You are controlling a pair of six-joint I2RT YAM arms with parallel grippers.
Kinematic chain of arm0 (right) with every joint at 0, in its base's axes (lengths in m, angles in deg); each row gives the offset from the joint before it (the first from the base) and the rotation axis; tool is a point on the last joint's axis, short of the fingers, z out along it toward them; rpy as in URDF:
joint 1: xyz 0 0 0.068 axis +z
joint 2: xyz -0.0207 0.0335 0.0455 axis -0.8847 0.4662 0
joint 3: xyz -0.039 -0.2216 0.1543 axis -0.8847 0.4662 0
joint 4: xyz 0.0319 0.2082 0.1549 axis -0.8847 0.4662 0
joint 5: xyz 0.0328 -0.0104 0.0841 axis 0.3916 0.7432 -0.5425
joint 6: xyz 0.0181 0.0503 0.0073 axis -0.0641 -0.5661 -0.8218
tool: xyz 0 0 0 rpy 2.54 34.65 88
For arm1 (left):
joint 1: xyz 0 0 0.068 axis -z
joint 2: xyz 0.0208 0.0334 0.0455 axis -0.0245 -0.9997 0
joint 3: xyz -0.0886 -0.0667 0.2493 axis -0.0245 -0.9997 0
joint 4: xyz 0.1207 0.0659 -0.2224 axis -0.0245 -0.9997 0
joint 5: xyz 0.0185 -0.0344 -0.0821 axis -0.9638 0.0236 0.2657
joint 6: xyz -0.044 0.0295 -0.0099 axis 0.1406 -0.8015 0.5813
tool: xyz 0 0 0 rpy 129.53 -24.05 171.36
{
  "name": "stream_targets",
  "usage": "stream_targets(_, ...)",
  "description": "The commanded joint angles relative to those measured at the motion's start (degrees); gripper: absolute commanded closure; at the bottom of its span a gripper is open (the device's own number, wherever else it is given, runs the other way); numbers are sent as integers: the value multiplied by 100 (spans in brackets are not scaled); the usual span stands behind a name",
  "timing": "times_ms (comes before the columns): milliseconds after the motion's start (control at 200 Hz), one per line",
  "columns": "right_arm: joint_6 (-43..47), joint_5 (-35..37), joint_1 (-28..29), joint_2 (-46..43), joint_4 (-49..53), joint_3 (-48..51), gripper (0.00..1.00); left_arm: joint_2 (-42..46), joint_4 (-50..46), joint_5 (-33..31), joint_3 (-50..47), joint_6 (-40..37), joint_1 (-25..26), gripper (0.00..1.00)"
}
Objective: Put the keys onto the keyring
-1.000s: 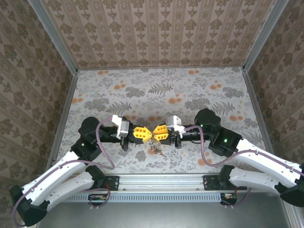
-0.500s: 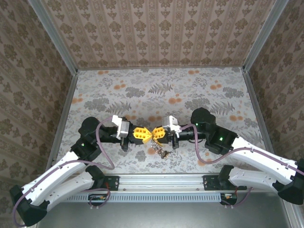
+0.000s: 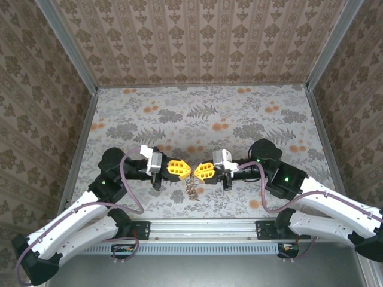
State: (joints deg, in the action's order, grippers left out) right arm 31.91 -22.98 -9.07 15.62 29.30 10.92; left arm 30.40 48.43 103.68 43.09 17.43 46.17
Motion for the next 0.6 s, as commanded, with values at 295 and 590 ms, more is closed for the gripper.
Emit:
stream_targets(295,-87,1844,11,-546,362,356,50,258,-1731,-1279,571,-718,-82,100)
stream_targets(590,-1035,3736,-639,-1119,239,1270,22,192,-2374,-2062,351,-386,-341,100)
